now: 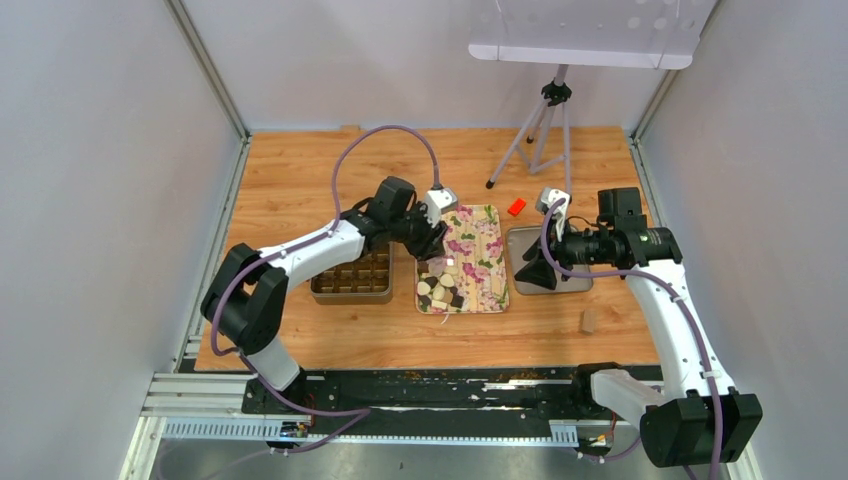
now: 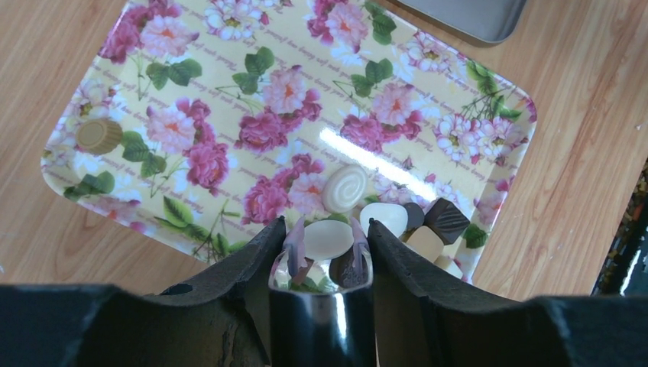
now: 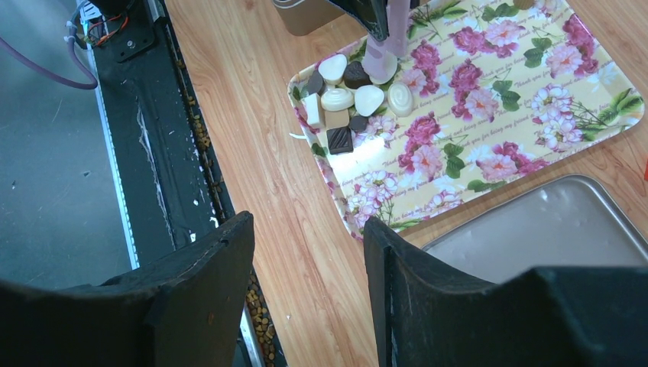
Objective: Pack the chocolate
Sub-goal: Pick up the fake chocolate from the plate.
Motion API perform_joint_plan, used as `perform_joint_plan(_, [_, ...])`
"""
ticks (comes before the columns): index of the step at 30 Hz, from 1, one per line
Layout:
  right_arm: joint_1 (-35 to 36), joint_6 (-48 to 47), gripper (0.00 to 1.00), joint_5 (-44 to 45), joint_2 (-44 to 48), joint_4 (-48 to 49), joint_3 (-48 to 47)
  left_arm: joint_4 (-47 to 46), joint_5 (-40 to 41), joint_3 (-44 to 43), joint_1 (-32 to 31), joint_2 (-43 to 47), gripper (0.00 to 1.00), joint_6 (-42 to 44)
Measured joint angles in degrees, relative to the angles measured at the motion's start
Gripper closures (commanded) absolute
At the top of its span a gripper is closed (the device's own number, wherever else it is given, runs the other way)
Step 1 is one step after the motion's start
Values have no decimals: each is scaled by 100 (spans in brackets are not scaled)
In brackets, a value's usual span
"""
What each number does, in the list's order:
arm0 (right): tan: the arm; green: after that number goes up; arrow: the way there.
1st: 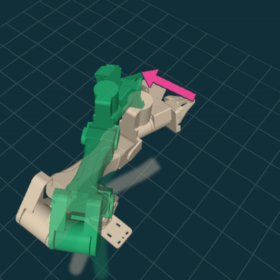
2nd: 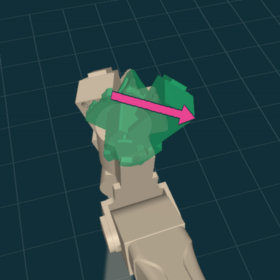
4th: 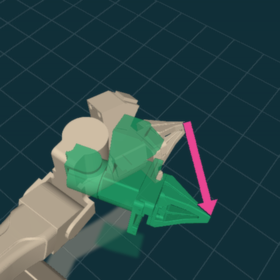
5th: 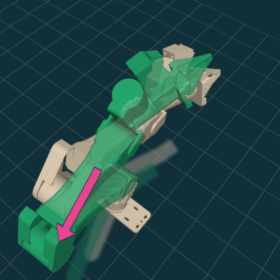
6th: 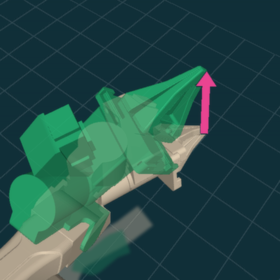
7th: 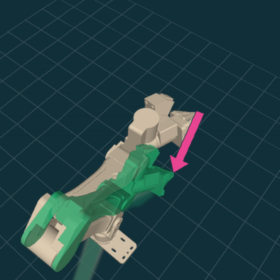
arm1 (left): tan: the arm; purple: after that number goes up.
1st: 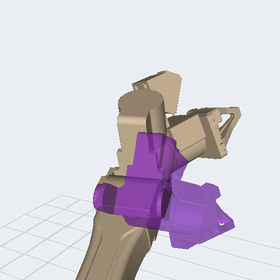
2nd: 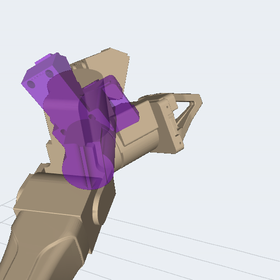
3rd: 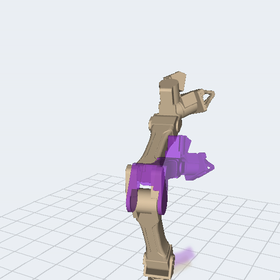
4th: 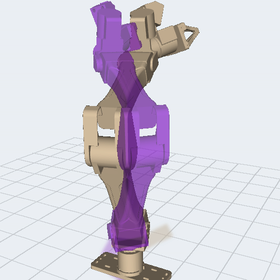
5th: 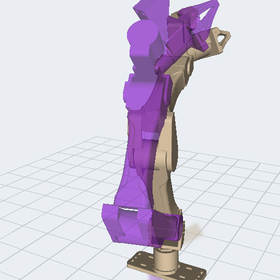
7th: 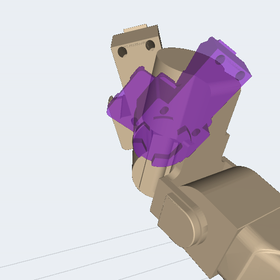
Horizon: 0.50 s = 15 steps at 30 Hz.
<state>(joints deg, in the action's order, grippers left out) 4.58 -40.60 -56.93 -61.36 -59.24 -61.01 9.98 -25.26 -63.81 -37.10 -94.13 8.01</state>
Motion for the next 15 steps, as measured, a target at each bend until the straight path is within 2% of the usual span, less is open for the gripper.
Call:
perform_joint_plan(13, [0,0,46,-15,-2,0,0,-289,-83,-55,-109,-413,48,439])
perform_joint_plan(15, [0,0,47,-15,-4,0,0,-295,-92,-55,-120,-417,55,529])
